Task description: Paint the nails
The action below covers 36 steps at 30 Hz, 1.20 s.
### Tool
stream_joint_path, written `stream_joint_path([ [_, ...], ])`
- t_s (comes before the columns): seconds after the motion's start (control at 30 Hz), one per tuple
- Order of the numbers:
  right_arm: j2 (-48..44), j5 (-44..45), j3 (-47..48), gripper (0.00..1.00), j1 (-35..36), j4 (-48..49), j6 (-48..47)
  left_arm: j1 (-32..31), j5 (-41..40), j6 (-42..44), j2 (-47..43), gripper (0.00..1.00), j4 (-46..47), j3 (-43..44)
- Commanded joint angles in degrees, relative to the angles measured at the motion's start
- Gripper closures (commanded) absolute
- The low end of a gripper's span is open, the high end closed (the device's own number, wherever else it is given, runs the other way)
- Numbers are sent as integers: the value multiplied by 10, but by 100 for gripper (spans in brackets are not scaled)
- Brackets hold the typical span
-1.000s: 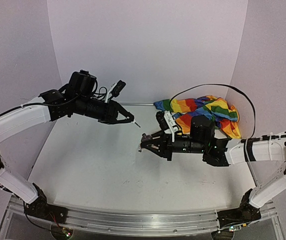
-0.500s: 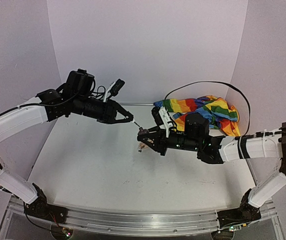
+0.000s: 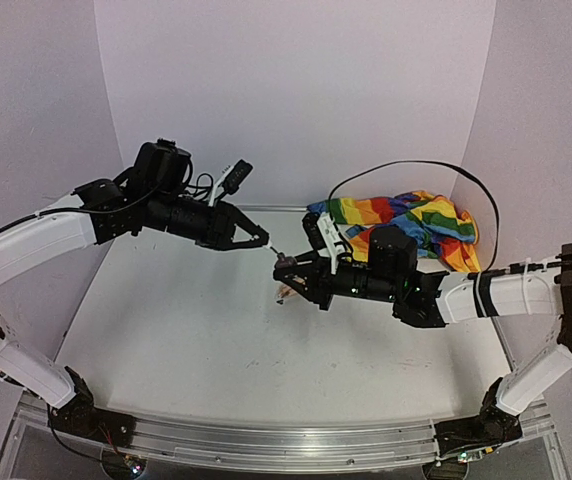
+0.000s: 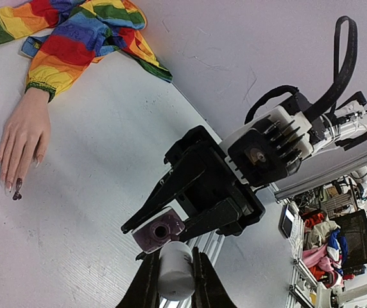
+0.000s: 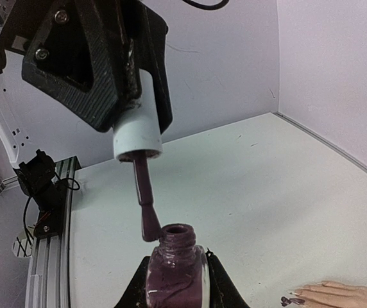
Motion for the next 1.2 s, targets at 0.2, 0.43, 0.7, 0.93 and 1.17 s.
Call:
stream_joint_path([
  [0.2,-24,-23,5,100,1,55,-15,-2,-5,12,-5,100,-9,27],
  [0.43,-16,-34,11,100,1,60,-13,-2,-3,11,3,100,-9,29],
  [0.7,-8,-42,18,100,2,67,-12,-3,2,11,9,100,-9,33],
  [0.93,-3,-31,16,100,2,70,-11,-3,-7,12,1,100,-9,37],
  [1.17,-10,-12,4,100,2,71,-11,-3,-17,13,-16,100,-11,36],
])
